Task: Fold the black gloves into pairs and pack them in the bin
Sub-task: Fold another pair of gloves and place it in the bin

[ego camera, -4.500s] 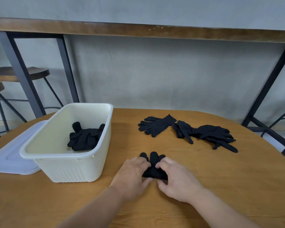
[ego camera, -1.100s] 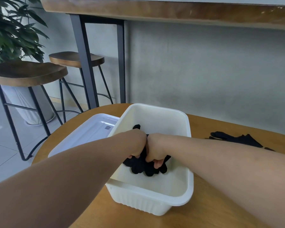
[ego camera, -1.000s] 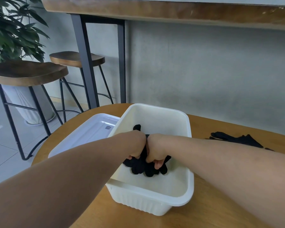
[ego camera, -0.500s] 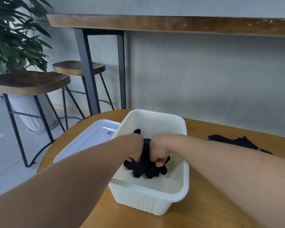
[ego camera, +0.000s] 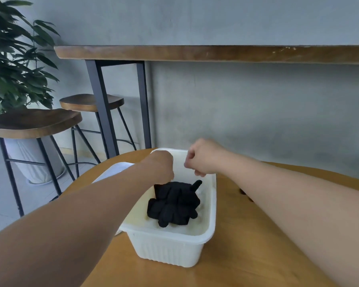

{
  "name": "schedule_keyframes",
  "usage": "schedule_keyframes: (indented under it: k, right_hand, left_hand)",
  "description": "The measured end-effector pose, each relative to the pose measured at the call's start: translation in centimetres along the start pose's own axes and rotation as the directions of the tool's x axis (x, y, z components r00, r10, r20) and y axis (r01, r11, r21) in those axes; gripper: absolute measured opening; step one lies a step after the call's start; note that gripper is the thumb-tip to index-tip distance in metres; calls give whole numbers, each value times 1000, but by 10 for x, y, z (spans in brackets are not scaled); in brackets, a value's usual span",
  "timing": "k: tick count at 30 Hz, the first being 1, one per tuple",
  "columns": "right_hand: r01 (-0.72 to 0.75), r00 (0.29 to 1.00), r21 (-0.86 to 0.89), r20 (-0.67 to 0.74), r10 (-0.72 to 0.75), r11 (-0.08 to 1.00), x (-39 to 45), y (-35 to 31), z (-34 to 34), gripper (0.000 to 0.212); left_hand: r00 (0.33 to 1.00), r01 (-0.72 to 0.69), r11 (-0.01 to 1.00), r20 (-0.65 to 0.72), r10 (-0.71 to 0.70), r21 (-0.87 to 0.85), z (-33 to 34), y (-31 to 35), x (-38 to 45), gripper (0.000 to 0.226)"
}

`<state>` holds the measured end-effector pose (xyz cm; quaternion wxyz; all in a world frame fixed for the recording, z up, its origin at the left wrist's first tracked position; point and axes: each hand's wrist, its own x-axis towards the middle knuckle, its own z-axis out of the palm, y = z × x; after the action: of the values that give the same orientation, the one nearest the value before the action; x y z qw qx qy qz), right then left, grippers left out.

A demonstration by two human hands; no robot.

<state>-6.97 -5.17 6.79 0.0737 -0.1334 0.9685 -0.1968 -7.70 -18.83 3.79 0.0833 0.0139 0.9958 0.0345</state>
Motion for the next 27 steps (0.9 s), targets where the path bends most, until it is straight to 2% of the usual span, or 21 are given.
schedule_keyframes:
  k: [2, 4, 6, 8, 10, 12, 15, 18, 20, 22, 27]
  right_hand:
    - [12, 986, 66, -164, -1, 998, -17, 12, -23, 18]
    - [-4, 942, 106, -332, 39, 994, -39, 38, -44, 28]
    - [-27, 892, 224, -434, 125, 974, -62, 72, -58, 34]
    - [-64, 847, 347, -477, 235, 936, -87, 111, -65, 40]
    - [-107, 808, 456, -478, 345, 883, -112, 149, -65, 43]
    - [-182, 784, 528, -431, 446, 829, -133, 185, -57, 43]
    - [-319, 789, 517, -319, 525, 794, -153, 229, -37, 39]
    - [-390, 804, 492, -229, 548, 778, -157, 268, -17, 34]
    - [-413, 813, 478, -190, 551, 775, -151, 289, -5, 28]
    - [-413, 823, 478, -169, 542, 775, -139, 303, 1, 24]
    - [-393, 828, 396, -240, 506, 830, -94, 324, 3, 19]
  left_hand:
    - [986, -76, 991, -159, 59, -108, -17, 14, -15, 15]
    - [954, -160, 951, -290, 80, -263, -31, 42, -28, 20]
    - [932, -237, 877, -351, 85, -417, -39, 77, -40, 29]
    - [917, -318, 796, -379, 121, -515, -35, 117, -49, 32]
    - [921, -353, 752, -346, 176, -557, -17, 156, -52, 31]
    - [939, -339, 763, -248, 238, -550, 13, 190, -54, 27]
    - [950, -290, 797, -56, 309, -530, 71, 226, -50, 26]
    - [963, -182, 819, 68, 260, -544, 117, 244, -33, 31]
    - [977, -113, 804, 83, 198, -584, 132, 250, -19, 32]
    - [989, -85, 783, 41, 140, -616, 137, 255, 1, 30]
    - [988, -157, 808, -95, 126, -568, 129, 277, 62, 17]
